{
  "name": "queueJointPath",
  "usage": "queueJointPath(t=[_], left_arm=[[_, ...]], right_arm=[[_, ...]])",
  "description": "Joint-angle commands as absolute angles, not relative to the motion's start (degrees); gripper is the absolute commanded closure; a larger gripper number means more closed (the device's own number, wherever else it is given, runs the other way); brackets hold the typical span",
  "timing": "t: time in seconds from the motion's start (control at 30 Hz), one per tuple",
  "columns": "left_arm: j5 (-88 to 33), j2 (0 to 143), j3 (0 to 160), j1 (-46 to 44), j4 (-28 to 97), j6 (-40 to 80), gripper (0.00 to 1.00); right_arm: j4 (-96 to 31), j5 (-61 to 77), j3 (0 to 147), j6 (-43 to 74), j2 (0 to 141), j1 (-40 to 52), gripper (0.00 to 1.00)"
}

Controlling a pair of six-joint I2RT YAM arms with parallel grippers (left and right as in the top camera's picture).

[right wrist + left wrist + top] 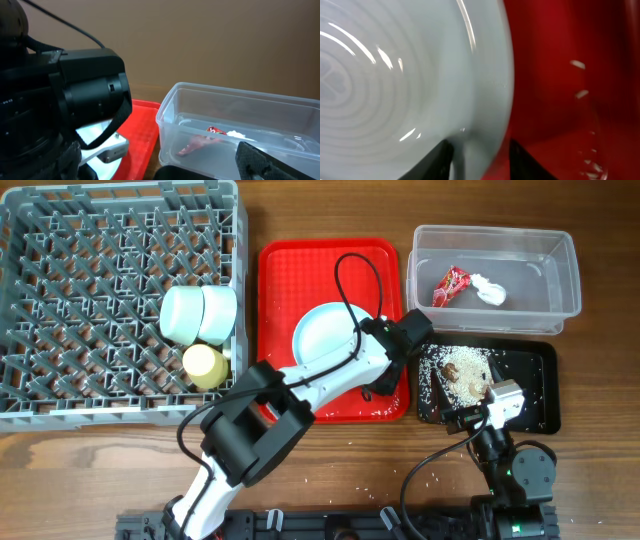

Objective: Sort waste into correct bins and load items into the dishwasher rack
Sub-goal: 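Grasp the light-blue plate edge with the left gripper and lift, then stand the plate upright in the dish rack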

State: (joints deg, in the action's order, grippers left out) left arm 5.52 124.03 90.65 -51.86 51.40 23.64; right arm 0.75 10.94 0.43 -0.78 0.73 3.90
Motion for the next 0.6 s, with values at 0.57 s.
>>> queueJointPath(t=[0.57], left_arm=[[-16.51,86.76,98.24,-21.91,65.52,12.45,0.96]], right_arm=[[1.02,11.68,0.30,-1.45,0.27,3.68,0.00]])
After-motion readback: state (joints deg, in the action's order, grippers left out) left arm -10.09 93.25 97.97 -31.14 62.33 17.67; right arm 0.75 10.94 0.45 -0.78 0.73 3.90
